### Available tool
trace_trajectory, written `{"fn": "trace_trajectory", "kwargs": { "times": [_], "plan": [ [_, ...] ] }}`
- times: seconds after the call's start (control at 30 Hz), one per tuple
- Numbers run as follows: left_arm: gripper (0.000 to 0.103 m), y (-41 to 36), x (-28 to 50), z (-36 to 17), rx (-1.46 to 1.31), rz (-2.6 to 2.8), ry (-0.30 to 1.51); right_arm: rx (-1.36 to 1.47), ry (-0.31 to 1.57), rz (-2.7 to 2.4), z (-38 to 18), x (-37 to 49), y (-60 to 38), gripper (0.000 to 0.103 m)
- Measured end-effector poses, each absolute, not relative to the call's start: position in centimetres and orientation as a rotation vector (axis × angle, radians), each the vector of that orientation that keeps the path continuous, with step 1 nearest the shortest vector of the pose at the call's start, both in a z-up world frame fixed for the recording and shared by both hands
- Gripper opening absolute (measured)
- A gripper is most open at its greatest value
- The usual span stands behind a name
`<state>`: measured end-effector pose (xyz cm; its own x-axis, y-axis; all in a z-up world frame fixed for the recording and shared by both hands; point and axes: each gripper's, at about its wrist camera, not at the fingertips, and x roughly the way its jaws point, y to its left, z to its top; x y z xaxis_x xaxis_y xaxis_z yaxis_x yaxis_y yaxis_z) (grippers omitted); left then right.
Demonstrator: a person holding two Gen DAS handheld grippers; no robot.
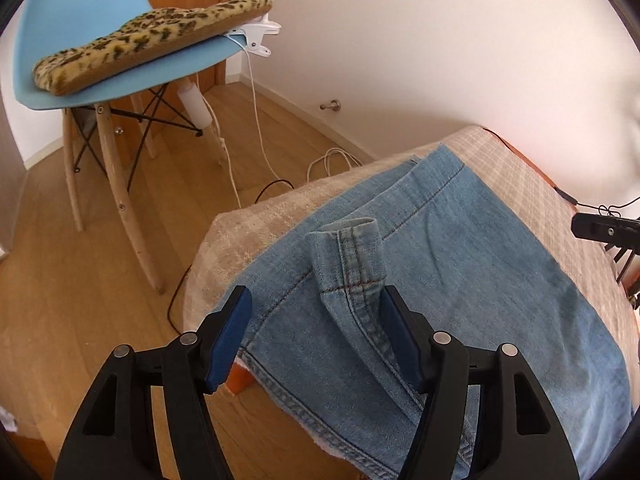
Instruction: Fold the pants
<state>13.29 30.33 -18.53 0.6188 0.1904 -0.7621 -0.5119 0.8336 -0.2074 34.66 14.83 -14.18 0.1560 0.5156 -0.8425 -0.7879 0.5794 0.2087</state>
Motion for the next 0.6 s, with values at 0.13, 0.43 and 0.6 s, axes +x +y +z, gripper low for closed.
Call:
{"fn": "trace_trajectory", "kwargs": {
  "times": [0.13, 0.43, 0.6],
  "plan": [
    [0.064, 31.4, 12.7, -18.3, -0.58, 0.32, 0.756, -0.224, 1.116, 0.987, -16.2, 36.7, 17.3, 0.045],
    [0.064, 31.8, 13.4, -18.4, -0.653, 0.253, 0.766, -0.173, 1.179, 1.107, -17.4, 36.7, 22.1, 0.041],
    [0.01, 32.0, 12.1, -18.5, -0.653, 0.266, 0.713, -0.265, 1.08, 1.144, -16.0, 35.3, 22.8, 0.041]
  ]
}}
